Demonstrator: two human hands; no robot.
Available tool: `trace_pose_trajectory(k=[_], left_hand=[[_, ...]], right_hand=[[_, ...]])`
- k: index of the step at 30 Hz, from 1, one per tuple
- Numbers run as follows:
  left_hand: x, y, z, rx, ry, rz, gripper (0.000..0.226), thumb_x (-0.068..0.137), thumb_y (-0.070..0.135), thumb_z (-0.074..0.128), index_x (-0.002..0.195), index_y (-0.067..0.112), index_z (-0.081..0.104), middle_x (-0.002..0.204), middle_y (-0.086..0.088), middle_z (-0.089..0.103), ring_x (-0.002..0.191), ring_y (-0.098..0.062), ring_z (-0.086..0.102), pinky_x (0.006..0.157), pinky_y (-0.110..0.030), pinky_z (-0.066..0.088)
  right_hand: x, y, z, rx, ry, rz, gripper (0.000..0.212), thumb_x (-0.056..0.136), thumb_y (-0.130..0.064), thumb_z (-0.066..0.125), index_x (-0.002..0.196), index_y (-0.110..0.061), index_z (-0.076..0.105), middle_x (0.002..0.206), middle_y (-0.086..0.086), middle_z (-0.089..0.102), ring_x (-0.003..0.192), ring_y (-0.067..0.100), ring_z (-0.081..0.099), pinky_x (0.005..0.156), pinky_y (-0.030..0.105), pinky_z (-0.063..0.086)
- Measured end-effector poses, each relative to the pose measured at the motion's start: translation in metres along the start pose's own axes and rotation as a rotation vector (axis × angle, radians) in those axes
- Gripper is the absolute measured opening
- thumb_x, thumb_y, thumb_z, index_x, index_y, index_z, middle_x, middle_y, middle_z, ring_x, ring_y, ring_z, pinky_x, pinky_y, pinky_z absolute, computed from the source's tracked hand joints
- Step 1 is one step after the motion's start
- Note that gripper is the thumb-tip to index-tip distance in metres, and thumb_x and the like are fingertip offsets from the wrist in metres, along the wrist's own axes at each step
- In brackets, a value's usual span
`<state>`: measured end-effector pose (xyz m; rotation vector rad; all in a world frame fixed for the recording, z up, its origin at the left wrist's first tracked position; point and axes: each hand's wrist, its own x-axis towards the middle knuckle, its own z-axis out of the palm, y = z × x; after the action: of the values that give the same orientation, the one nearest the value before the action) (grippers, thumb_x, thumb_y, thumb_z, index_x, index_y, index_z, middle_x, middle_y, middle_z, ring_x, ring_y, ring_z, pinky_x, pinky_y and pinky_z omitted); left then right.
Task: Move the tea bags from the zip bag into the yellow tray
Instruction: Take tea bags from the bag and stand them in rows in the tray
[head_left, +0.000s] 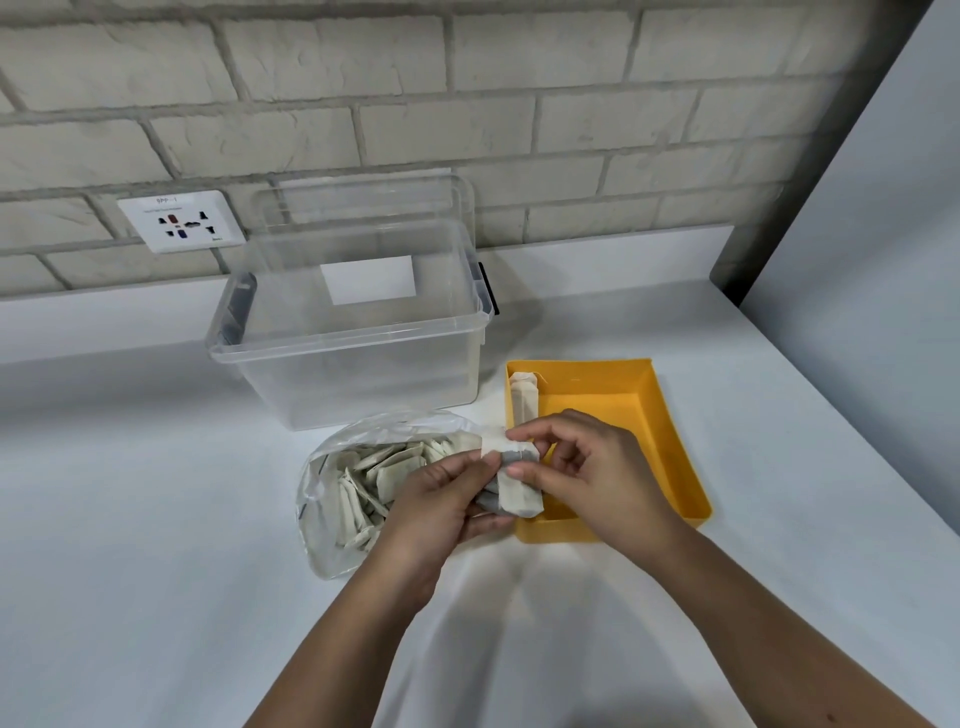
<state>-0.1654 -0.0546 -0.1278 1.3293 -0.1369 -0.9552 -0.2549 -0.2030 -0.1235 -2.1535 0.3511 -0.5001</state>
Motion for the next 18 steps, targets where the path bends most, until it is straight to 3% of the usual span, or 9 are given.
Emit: trace_pose_trajectory(k=[4, 8, 12, 14, 18], left_hand=[[0.001, 0.001, 0.0, -0.016, 0.02, -0.004, 0.026, 0.098, 0.023, 0.058, 0.107, 0.006, 0.074, 0.101, -0.016, 0.077, 0.089, -0.023, 0.075, 0.075, -0.03, 0.063], [0.004, 0.001, -0.001, 0.008, 0.06, 0.017, 0.025, 0.098, 0.023, 0.058, 0.107, 0.006, 0.074, 0.099, -0.018, 0.077, 0.086, -0.024, 0.075, 0.074, -0.029, 0.063], [0.006, 0.001, -0.004, 0.033, 0.122, 0.06, 0.02, 0.098, 0.018, 0.059, 0.103, 0.007, 0.075, 0.091, -0.011, 0.078, 0.076, -0.016, 0.075, 0.068, -0.025, 0.062], [0.006, 0.001, -0.005, 0.051, 0.131, 0.072, 0.019, 0.098, 0.017, 0.059, 0.101, 0.008, 0.075, 0.089, -0.01, 0.079, 0.075, -0.015, 0.075, 0.067, -0.024, 0.061], [0.007, 0.001, -0.003, 0.077, 0.13, 0.069, 0.017, 0.098, 0.014, 0.059, 0.098, 0.012, 0.075, 0.086, -0.005, 0.079, 0.075, -0.015, 0.076, 0.064, -0.022, 0.06]], right_hand=[[0.001, 0.0, 0.001, 0.087, 0.025, 0.075, 0.02, 0.076, -0.028, 0.08, 0.096, -0.029, 0.074, 0.075, -0.017, 0.063, 0.059, 0.005, 0.052, 0.058, 0.019, 0.048], [0.007, -0.002, -0.009, 0.193, -0.019, 0.173, 0.016, 0.071, -0.026, 0.085, 0.079, -0.027, 0.071, 0.059, -0.003, 0.064, 0.05, 0.01, 0.054, 0.055, 0.023, 0.046], [0.026, 0.0, -0.04, 0.4, 0.225, 0.209, 0.019, 0.069, -0.016, 0.084, 0.073, -0.011, 0.067, 0.053, 0.001, 0.062, 0.044, 0.018, 0.051, 0.051, 0.023, 0.048], [0.038, 0.012, -0.051, 0.314, 0.237, 0.225, 0.017, 0.07, -0.016, 0.085, 0.074, -0.009, 0.069, 0.054, 0.001, 0.064, 0.047, 0.018, 0.056, 0.053, 0.024, 0.052], [0.063, 0.049, -0.038, 0.06, 0.017, 0.324, 0.011, 0.074, -0.012, 0.082, 0.077, -0.011, 0.071, 0.06, 0.002, 0.068, 0.054, 0.011, 0.065, 0.06, 0.031, 0.058]])
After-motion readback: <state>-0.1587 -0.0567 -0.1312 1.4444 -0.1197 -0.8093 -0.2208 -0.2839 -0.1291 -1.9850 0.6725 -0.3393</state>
